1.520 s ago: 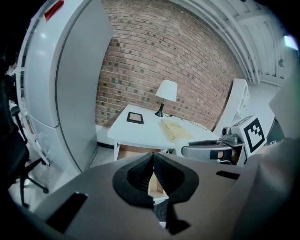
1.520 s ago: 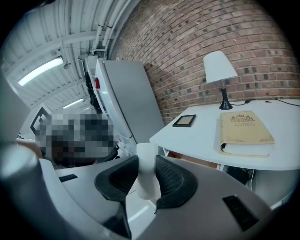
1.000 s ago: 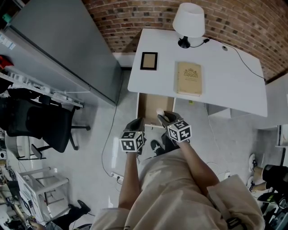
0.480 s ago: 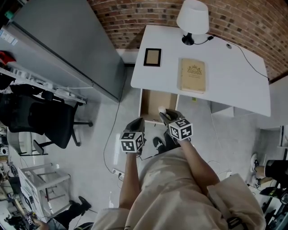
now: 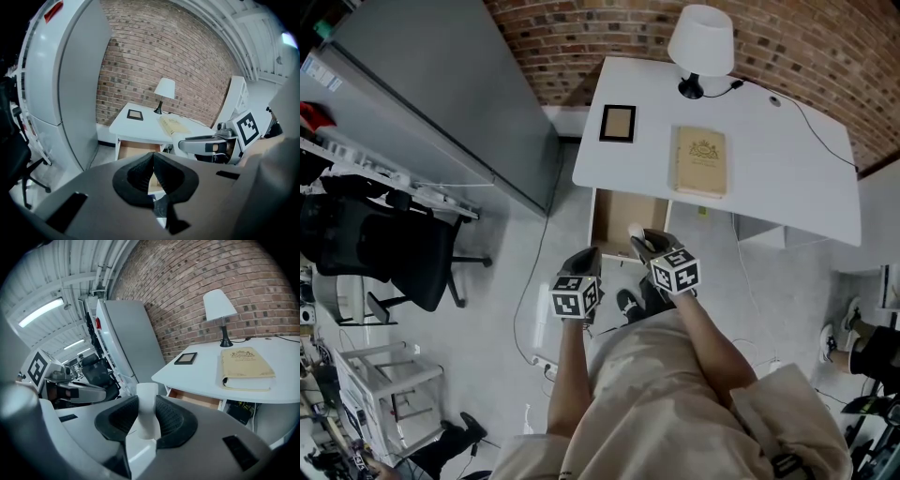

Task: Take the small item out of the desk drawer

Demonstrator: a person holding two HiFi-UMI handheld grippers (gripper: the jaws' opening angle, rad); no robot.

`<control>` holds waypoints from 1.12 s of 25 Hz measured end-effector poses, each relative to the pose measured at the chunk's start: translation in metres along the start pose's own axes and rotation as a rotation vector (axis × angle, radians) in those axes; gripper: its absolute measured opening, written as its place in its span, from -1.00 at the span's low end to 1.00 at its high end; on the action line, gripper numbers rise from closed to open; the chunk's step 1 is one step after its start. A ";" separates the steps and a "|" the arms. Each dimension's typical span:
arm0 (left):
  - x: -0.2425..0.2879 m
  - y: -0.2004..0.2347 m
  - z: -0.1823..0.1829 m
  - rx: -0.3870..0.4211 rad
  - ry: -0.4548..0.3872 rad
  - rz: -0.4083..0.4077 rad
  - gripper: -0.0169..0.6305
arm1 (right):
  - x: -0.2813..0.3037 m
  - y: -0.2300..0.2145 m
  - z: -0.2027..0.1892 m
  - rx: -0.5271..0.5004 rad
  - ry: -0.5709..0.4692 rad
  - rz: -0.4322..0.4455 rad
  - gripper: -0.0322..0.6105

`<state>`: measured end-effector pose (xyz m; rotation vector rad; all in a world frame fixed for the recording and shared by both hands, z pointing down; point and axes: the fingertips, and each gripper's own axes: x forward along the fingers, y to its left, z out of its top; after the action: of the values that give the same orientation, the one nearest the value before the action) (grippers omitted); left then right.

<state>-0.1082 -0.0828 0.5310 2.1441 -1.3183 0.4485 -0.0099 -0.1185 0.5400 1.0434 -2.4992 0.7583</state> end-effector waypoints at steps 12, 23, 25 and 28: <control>-0.001 -0.001 0.000 0.058 -0.001 -0.003 -0.90 | -0.003 -0.011 -0.010 -0.066 0.074 0.012 -0.47; 0.006 -0.020 -0.003 0.187 0.040 -0.082 -0.90 | -0.010 -0.025 -0.016 -0.073 0.102 0.022 -0.47; 0.006 -0.022 -0.003 0.185 0.039 -0.092 -0.90 | -0.009 -0.022 -0.017 -0.077 0.102 0.033 -0.47; 0.008 -0.022 -0.004 0.176 0.036 -0.095 -0.90 | -0.006 -0.019 -0.018 -0.075 0.102 0.046 -0.47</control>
<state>-0.0848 -0.0783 0.5316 2.3200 -1.1892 0.5807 0.0097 -0.1158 0.5584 0.9023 -2.4520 0.7071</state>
